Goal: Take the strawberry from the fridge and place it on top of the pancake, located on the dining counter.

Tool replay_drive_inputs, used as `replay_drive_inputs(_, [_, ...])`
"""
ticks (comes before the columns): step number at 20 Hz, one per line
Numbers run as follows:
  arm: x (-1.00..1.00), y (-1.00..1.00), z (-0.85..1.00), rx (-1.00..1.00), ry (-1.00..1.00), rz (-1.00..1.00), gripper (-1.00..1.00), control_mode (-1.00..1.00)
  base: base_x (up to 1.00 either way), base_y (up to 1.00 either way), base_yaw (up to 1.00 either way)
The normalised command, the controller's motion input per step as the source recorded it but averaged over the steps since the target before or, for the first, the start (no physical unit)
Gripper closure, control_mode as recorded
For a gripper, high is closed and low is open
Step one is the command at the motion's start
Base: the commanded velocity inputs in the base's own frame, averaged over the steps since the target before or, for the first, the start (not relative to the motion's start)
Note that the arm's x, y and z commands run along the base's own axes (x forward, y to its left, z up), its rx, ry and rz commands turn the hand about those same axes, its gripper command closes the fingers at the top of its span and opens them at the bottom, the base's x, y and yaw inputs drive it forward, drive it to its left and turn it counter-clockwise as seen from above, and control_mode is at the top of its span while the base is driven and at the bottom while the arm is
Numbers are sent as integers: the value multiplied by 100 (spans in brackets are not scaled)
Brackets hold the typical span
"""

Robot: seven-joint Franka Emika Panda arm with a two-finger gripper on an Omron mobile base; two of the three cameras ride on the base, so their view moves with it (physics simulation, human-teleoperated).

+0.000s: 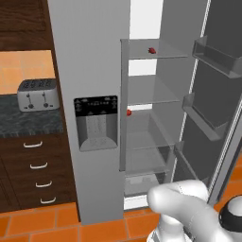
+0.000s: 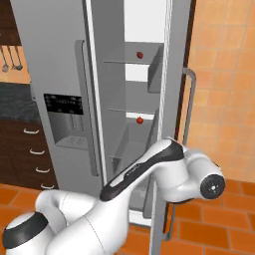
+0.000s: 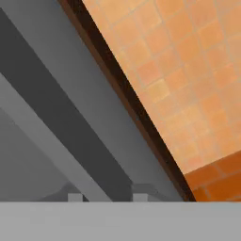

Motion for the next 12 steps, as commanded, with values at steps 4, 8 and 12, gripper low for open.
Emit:
replay_drive_inputs(4, [-38, -39, 10, 7, -14, 0, -100, -100, 0, 0, 0])
replay_drive_inputs(8, [-100, 2, 32, 3, -19, 0, -100, -100, 0, 0, 0])
replay_drive_inputs(12, [-100, 31, 83, -1, -8, 0, -100, -100, 0, 0, 0])
